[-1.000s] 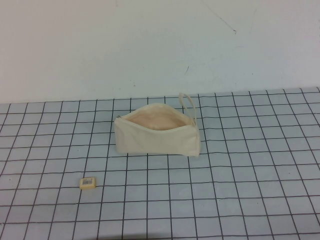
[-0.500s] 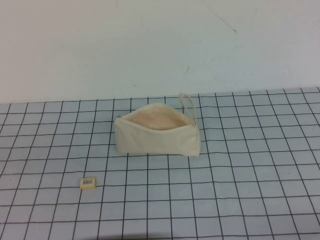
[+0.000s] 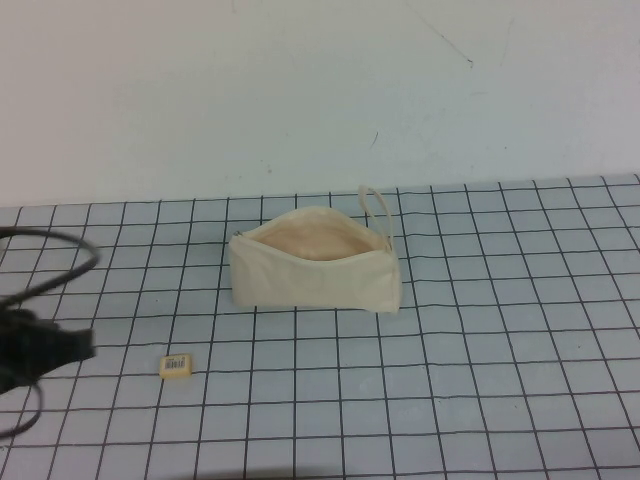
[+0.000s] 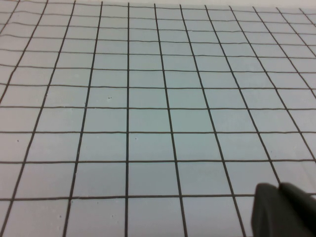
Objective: Put eraser into pencil case
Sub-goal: Pick up the eraser from the table
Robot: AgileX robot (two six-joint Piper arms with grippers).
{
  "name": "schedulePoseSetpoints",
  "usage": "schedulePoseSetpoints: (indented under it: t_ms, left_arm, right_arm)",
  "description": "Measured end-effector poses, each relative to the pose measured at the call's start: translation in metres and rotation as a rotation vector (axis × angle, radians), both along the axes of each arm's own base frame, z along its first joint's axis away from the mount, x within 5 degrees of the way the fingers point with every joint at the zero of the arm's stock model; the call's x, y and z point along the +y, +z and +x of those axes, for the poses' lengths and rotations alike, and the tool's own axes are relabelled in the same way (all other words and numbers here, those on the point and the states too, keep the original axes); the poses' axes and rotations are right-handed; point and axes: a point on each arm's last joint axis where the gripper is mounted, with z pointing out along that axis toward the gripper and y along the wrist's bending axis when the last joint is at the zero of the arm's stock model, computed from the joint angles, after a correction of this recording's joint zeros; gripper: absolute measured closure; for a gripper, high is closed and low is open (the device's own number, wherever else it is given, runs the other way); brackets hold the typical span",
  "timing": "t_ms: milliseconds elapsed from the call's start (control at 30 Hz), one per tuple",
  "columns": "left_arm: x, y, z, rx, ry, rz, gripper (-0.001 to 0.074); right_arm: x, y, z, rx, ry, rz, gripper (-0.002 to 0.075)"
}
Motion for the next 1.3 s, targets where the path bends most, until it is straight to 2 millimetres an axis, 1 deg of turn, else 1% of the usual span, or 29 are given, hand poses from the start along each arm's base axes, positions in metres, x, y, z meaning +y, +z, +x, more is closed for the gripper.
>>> schedulePoseSetpoints:
  t_ms: [100,200,300,333,400,433,533,567,633,800,967,1100,1200,1300]
  left_arm:
    - [-0.015,-0.001,0.02,0.103,-0.069,0.007,0.0736]
    - [-0.034,-0.004,0.044,0.159,-0.131,0.011,0.0728]
    - [-0.051,-0.016,0.064,0.229,-0.168,0.011,0.0671]
    - [-0.058,-0.03,0.076,0.297,-0.172,0.01,0.0599]
    - [-0.061,-0.044,0.085,0.359,-0.168,0.011,0.0521]
    - [-0.063,-0.05,0.091,0.388,-0.161,0.008,0.0455]
    - [-0.066,-0.071,0.105,0.452,-0.146,0.008,0.0308]
    - [-0.067,-0.076,0.108,0.465,-0.143,0.009,0.027]
    - [-0.069,-0.088,0.117,0.497,-0.142,0.014,0.0227]
    - [-0.073,-0.113,0.136,0.557,-0.144,0.031,0.0199]
    - [-0.075,-0.121,0.149,0.581,-0.15,0.056,0.0198]
    - [-0.075,-0.121,0.15,0.587,-0.149,0.057,0.0199]
    - [-0.076,-0.121,0.151,0.586,-0.145,0.054,0.0228]
    - [-0.075,-0.122,0.151,0.588,-0.146,0.06,0.0301]
  right_arm:
    - [0.0,0.0,0.0,0.0,0.0,0.0,0.0727]
    - [0.0,0.0,0.0,0.0,0.0,0.0,0.0727]
    - [0.0,0.0,0.0,0.0,0.0,0.0,0.0727]
    - [0.0,0.0,0.0,0.0,0.0,0.0,0.0727]
    - [0.0,0.0,0.0,0.0,0.0,0.0,0.0727]
    - [0.0,0.0,0.0,0.0,0.0,0.0,0.0727]
    - [0.0,0.0,0.0,0.0,0.0,0.0,0.0727]
    - [0.0,0.0,0.0,0.0,0.0,0.0,0.0727]
    - [0.0,0.0,0.0,0.0,0.0,0.0,0.0727]
    - [0.0,0.0,0.0,0.0,0.0,0.0,0.0727]
    - [0.0,0.0,0.0,0.0,0.0,0.0,0.0727]
    - [0.0,0.0,0.0,0.0,0.0,0.0,0.0727]
    - [0.0,0.0,0.0,0.0,0.0,0.0,0.0727]
    - [0.0,0.0,0.0,0.0,0.0,0.0,0.0727]
